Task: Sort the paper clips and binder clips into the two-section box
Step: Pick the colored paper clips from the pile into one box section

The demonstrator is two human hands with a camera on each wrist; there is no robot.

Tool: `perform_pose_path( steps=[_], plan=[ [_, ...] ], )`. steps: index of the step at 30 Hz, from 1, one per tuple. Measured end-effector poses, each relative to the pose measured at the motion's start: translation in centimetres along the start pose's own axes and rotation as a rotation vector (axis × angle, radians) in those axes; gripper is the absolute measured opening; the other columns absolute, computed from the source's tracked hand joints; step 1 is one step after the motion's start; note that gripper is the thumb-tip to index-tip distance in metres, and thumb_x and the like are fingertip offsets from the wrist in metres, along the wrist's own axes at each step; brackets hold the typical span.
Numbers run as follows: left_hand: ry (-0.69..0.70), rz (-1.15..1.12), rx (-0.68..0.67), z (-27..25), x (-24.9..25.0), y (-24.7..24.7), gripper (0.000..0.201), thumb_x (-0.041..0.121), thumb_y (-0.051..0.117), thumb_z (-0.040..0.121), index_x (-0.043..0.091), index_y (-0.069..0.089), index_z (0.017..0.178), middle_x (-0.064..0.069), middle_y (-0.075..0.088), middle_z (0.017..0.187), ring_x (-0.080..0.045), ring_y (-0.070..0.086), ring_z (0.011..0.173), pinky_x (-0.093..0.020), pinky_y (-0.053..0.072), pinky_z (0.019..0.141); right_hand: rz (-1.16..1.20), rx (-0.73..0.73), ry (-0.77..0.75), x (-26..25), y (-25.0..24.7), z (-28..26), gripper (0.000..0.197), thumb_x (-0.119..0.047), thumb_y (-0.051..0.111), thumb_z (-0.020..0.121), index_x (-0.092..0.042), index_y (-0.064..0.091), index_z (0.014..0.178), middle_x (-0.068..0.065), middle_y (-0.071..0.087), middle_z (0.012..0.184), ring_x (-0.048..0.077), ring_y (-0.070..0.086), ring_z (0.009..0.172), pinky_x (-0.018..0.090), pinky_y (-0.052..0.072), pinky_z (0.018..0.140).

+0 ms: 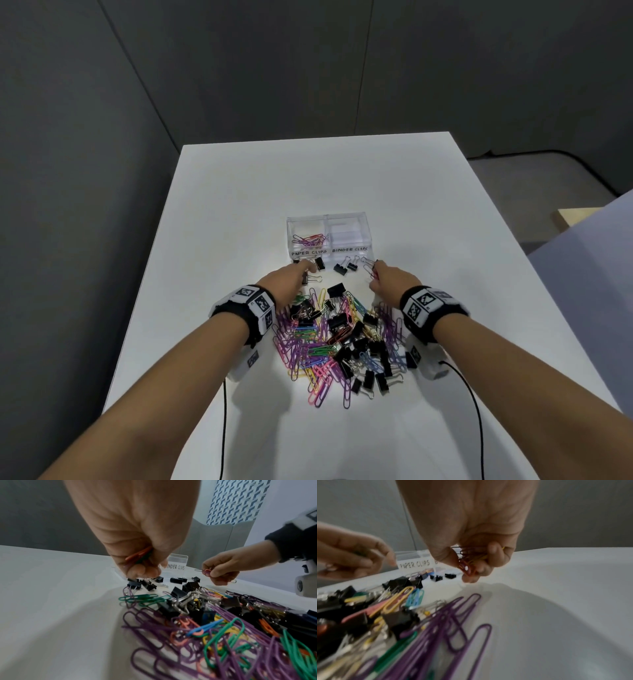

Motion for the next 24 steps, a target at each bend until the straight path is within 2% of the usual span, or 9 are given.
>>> perform_pose_path(
  steps=[2,3,6,9,12,14,18,21,24],
  plan=[
    [0.042,0.075,-0.015,0.6,0.5,0.1,0.041,0.003,0.037,0.095,0.021,0.042,0.132,-0.009,0.053,0.129,-0.025,0.058,0.102,-0.035,0.048,0.084,0.027,0.024,0.004,0.8,-1.0,-0.6,0.029,-0.021,0.038,0.094,-0.006,0.040,0.120,-0.001,0.046,0.066,0.022,0.048,0.061,0.028,0.035,0.053],
    [0.065,0.117,-0.031,0.8,0.8,0.3,0.035,0.011,0.038,0.098,0.021,0.044,0.130,-0.007,0.050,0.133,-0.025,0.057,0.109,-0.036,0.046,0.089,0.054,0.026,0.005,1.2,-1.4,-0.9,0.031,-0.020,0.038,0.094,-0.007,0.039,0.122,0.002,0.051,0.070,0.024,0.051,0.064,0.028,0.037,0.056],
    [0.160,0.294,-0.121,1.2,2.3,1.3,0.035,0.017,0.043,0.096,0.027,0.047,0.129,-0.006,0.047,0.131,-0.025,0.055,0.112,-0.035,0.047,0.087,0.181,0.007,0.027,2.5,-1.7,-1.5,0.033,-0.013,0.038,0.094,-0.008,0.038,0.126,0.017,0.063,0.093,0.029,0.057,0.075,0.031,0.042,0.067],
    [0.236,0.449,-0.174,1.4,3.4,2.2,0.040,0.008,0.047,0.092,0.029,0.051,0.126,-0.009,0.047,0.125,-0.028,0.056,0.107,-0.037,0.051,0.083,0.213,-0.047,0.058,3.5,-0.6,-2.0,0.019,-0.012,0.033,0.096,-0.006,0.042,0.112,0.019,0.059,0.103,0.025,0.050,0.081,0.030,0.037,0.072],
    [0.252,0.504,-0.155,1.6,3.8,2.3,0.030,0.016,0.051,0.093,0.024,0.055,0.122,-0.010,0.048,0.123,-0.029,0.057,0.105,-0.037,0.050,0.083,0.151,-0.112,0.082,4.0,0.9,-2.7,0.010,-0.018,0.030,0.099,-0.009,0.034,0.097,0.013,0.052,0.092,0.025,0.047,0.084,0.031,0.034,0.073],
    [0.261,0.518,-0.130,1.5,3.8,2.4,0.023,0.020,0.054,0.092,0.019,0.059,0.115,-0.010,0.049,0.121,-0.030,0.057,0.104,-0.034,0.048,0.082,0.080,-0.182,0.079,3.9,1.9,-3.5,0.019,-0.029,0.034,0.098,-0.010,0.035,0.094,0.004,0.047,0.082,0.022,0.047,0.081,0.030,0.035,0.071],
    [0.245,0.534,-0.090,1.4,3.0,2.6,0.022,0.022,0.053,0.094,0.014,0.058,0.113,-0.008,0.051,0.121,-0.028,0.056,0.106,-0.033,0.047,0.080,-0.071,-0.245,0.038,3.6,2.9,-4.5,0.045,-0.056,0.051,0.086,-0.011,0.045,0.084,-0.003,0.044,0.068,0.012,0.040,0.060,0.024,0.031,0.053],
    [0.225,0.553,-0.056,1.0,2.2,2.4,0.024,0.022,0.046,0.096,0.012,0.055,0.116,-0.009,0.053,0.121,-0.028,0.057,0.108,-0.036,0.048,0.080,-0.117,-0.211,0.031,3.2,3.2,-4.4,0.040,-0.051,0.060,0.082,-0.013,0.050,0.076,-0.001,0.050,0.068,0.017,0.048,0.065,0.024,0.032,0.051],
    [0.221,0.599,-0.025,0.6,1.8,2.5,0.026,0.021,0.040,0.099,0.008,0.053,0.117,-0.011,0.054,0.121,-0.030,0.058,0.107,-0.038,0.048,0.080,-0.078,-0.181,0.029,1.9,3.4,-3.9,0.037,-0.041,0.061,0.086,-0.013,0.046,0.065,-0.001,0.047,0.061,0.016,0.047,0.058,0.024,0.033,0.051]
  ],
)
Point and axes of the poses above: each hand's wrist, its own z-axis towards the middle knuckle, its own y-axis out of the palm, x = y × z, the point moved 10 cm from there along z, towards the middle knuckle
